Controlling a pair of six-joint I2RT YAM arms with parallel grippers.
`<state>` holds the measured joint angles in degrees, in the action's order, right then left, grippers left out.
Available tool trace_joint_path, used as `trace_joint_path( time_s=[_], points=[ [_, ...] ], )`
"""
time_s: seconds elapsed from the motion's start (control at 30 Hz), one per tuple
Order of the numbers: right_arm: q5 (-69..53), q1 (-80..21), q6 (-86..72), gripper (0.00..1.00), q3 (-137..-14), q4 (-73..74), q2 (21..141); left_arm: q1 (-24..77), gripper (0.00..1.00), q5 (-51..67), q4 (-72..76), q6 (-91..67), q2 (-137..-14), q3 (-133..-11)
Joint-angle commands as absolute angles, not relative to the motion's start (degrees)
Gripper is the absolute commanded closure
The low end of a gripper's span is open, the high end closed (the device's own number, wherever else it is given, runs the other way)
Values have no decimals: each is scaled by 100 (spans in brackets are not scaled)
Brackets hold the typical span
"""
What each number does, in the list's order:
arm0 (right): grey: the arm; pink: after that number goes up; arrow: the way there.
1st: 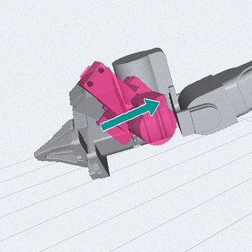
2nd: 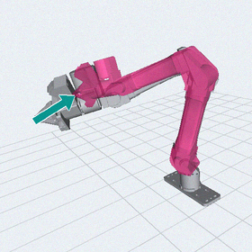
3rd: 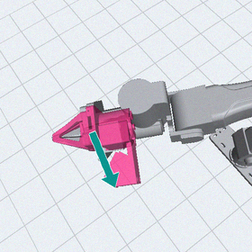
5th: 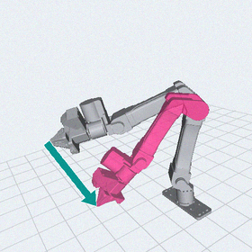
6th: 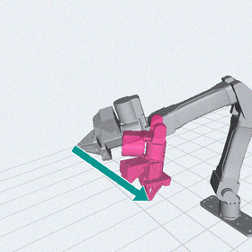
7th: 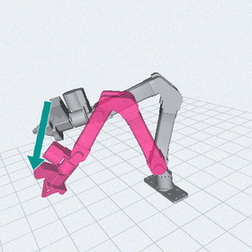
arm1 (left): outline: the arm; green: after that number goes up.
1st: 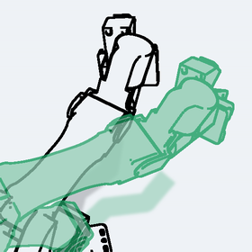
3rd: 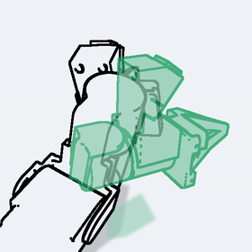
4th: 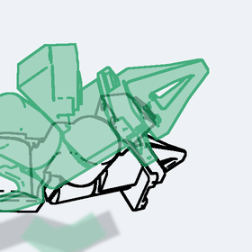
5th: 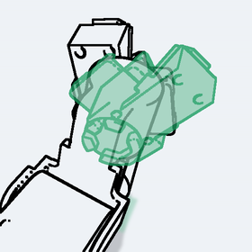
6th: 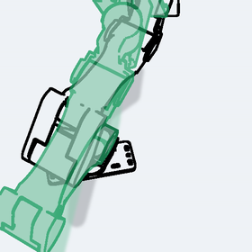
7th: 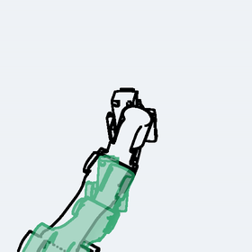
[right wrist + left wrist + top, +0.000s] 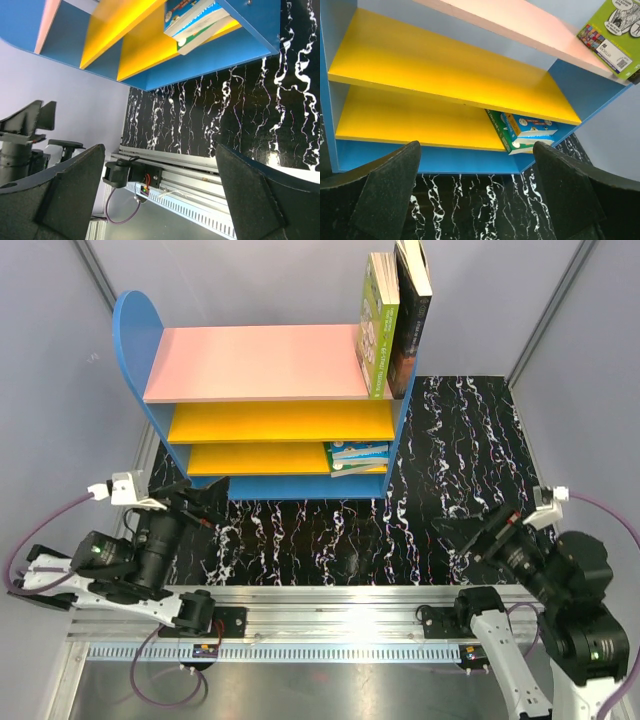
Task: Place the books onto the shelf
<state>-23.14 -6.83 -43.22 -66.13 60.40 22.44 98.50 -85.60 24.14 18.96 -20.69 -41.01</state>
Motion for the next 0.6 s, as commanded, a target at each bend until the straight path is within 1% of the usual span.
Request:
trace_joint_path(
  time_s=[0.0,0.03,0.07,0.13,0.17,0.27,0.3,0.33,0.37,0.4,0.43,0.47,0.5,0.53,0.57],
  points=[
    [-2101,-729,-4325,0,-6934,6239,2004,9704,1,-9835,-1964,-1418,-2109,-4472],
    [-2066,-721,-4281,0,-6969,6362,2021,9634,1,-9826,-2752,-1720,-2144,-4543],
    [-2039,-729,-4228,0,-6996,6598,2030,9572,1,-9826,-2794,-1818,-2197,-4544],
    [-1987,-721,-4149,0,-7031,6784,2065,9484,1,-9835,-2306,-1276,-2267,-4396],
    [-1960,-729,-4140,0,-7040,6872,2083,9466,1,-9835,-2311,-1231,-2346,-4377],
    [-1969,-721,-4069,0,-7066,6768,2092,9370,1,-9835,-2321,-1442,-2452,-4246],
    [-1977,-729,-4043,0,-7075,6724,2127,9143,1,-9835,-1920,-563,-2548,-4132],
    [-1960,-721,-4026,0,-7075,6698,2153,8906,1,-9835,-559,142,-2653,-3974],
    [-1943,-729,-4025,0,-7084,6689,2206,8608,1,-9835,-6,750,-2767,-3668],
    [-1942,-721,-4025,0,-7067,6671,2232,8082,1,-9835,505,1522,-3047,-3595],
    [-1908,-729,-4017,0,-7058,6680,2259,7912,1,-9826,840,1677,-3154,-3560],
    [-1899,-729,-4025,0,-7049,6680,2294,7823,1,-9800,644,1592,-3234,-3673],
    [-1898,-729,-4017,0,-7023,6671,2320,7700,1,-9695,137,764,-3365,-3848],
    [-1907,-721,-3999,0,-7005,6645,2320,7621,1,-9338,-1278,138,-3436,-4024],
    [-1907,-729,-3999,0,-7005,6618,2329,7524,1,-9204,-1918,-468,-3550,-4191]
  ],
)
